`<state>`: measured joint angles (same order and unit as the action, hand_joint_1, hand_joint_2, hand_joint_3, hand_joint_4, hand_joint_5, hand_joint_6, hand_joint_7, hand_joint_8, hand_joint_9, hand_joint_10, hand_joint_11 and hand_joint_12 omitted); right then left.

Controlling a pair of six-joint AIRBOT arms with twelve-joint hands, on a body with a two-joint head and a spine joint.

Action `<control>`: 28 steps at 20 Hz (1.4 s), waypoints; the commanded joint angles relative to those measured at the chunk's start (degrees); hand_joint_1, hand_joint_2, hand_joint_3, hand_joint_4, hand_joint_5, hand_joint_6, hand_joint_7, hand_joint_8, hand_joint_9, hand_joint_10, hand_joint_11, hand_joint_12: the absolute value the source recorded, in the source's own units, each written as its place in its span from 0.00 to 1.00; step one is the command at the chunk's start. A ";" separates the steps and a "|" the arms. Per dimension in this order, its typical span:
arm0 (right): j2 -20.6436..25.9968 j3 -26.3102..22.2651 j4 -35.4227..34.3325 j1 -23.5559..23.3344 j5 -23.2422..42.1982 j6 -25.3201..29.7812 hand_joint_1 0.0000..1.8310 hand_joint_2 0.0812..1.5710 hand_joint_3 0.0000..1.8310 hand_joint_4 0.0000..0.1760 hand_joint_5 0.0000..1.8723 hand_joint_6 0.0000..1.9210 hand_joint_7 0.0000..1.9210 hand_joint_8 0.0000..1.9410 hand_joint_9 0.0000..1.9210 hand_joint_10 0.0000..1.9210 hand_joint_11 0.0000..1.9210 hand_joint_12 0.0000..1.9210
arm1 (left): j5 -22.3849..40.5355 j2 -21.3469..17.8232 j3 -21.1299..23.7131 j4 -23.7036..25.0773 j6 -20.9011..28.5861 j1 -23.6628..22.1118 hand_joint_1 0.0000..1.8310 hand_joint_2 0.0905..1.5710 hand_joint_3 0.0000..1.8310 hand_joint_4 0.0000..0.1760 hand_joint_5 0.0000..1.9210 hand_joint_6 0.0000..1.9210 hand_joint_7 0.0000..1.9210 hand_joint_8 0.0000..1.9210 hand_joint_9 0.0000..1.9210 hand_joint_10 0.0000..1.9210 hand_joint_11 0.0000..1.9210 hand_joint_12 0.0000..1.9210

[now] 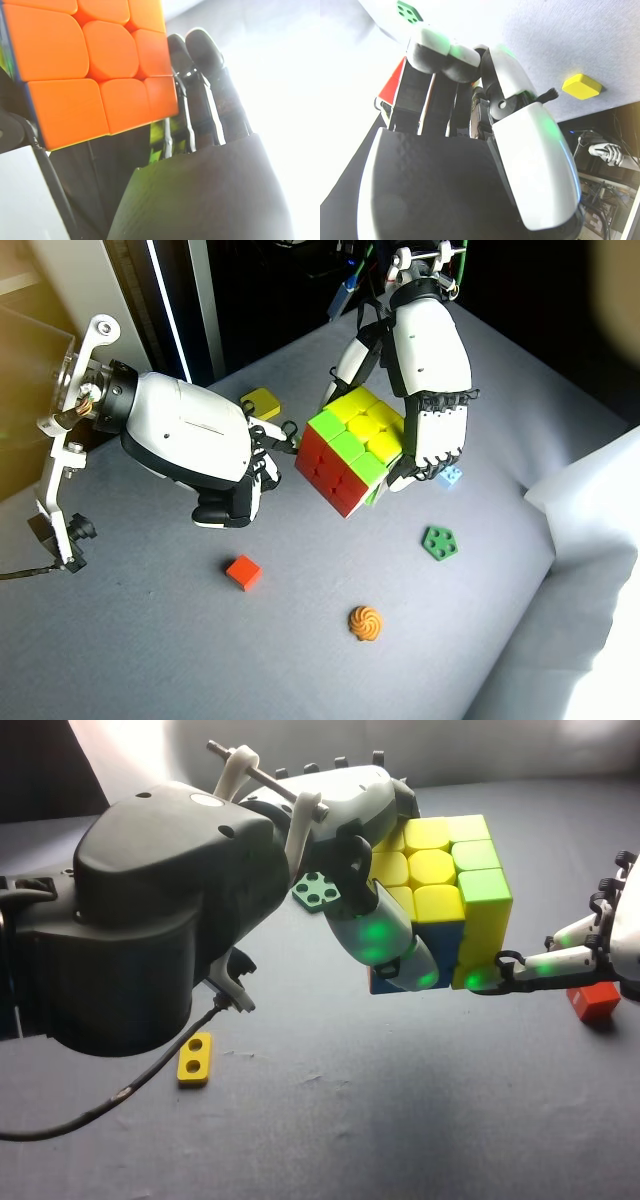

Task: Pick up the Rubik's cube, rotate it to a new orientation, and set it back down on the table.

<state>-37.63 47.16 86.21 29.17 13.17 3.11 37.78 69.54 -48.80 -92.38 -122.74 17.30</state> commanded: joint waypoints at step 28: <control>-0.62 1.40 -1.32 0.62 -2.76 -0.24 0.71 0.89 0.00 1.00 0.02 0.00 0.32 0.86 0.54 1.00 0.57 1.00 | -2.14 0.19 0.26 3.20 0.96 -1.58 0.73 0.78 0.00 0.00 0.42 0.61 0.35 0.79 0.33 0.83 0.19 0.83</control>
<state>-38.33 48.12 86.11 30.33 11.27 3.09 37.52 69.54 -48.82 -92.16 -122.34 16.67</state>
